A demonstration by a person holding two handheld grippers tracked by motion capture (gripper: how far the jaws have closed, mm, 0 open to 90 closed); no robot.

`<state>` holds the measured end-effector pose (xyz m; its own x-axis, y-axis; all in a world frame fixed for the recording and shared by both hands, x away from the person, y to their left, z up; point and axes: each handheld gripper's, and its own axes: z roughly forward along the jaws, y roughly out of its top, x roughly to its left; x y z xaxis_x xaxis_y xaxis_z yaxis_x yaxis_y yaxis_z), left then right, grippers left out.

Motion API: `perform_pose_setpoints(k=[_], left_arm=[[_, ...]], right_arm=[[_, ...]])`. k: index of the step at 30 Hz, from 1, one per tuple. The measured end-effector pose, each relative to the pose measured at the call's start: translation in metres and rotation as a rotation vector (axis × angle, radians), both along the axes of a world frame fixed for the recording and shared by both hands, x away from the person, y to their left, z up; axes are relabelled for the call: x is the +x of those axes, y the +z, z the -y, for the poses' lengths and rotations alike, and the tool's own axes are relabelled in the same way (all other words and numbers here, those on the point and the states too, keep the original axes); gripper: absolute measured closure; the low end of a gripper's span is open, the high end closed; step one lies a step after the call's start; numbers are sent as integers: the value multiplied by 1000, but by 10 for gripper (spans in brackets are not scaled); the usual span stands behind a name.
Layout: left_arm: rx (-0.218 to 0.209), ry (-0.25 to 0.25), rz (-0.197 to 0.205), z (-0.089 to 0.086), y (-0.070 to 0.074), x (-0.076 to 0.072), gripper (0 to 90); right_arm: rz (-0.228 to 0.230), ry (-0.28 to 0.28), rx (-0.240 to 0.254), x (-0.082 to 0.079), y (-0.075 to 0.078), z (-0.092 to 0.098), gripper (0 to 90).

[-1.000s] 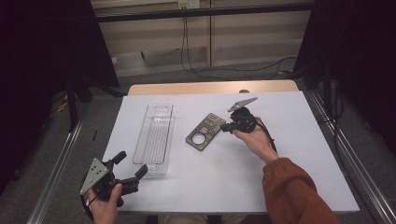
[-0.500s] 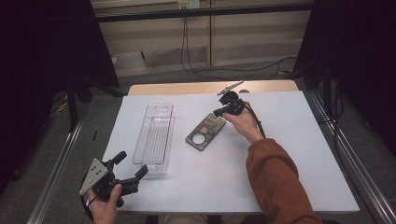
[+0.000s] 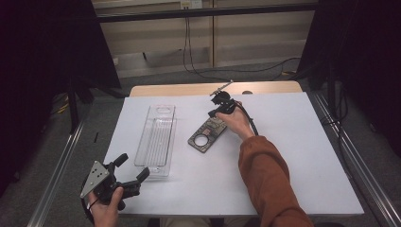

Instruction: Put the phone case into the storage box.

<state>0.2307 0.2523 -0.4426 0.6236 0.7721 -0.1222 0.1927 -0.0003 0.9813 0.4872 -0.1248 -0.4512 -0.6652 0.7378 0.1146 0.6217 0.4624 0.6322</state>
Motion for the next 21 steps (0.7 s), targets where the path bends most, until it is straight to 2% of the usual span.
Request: perform_pose_setpoints(k=[1, 8, 10, 17, 21], left_arm=[[1, -3, 1, 0, 0, 0, 31], [6, -4, 1, 0, 0, 0, 30], [-1, -10, 2, -1, 0, 0, 31], [-2, -7, 1, 0, 0, 0, 30], [2, -6, -1, 0, 0, -1, 30]], right_arm=[[-7, -1, -23, 1, -1, -2, 900], [-14, -3, -53, 9, -7, -15, 900], [-19, -5, -75, 11, -10, -17, 900], [-23, -18, -71, 15, -15, -20, 900], [-30, 0, -120, 17, -15, -25, 900]])
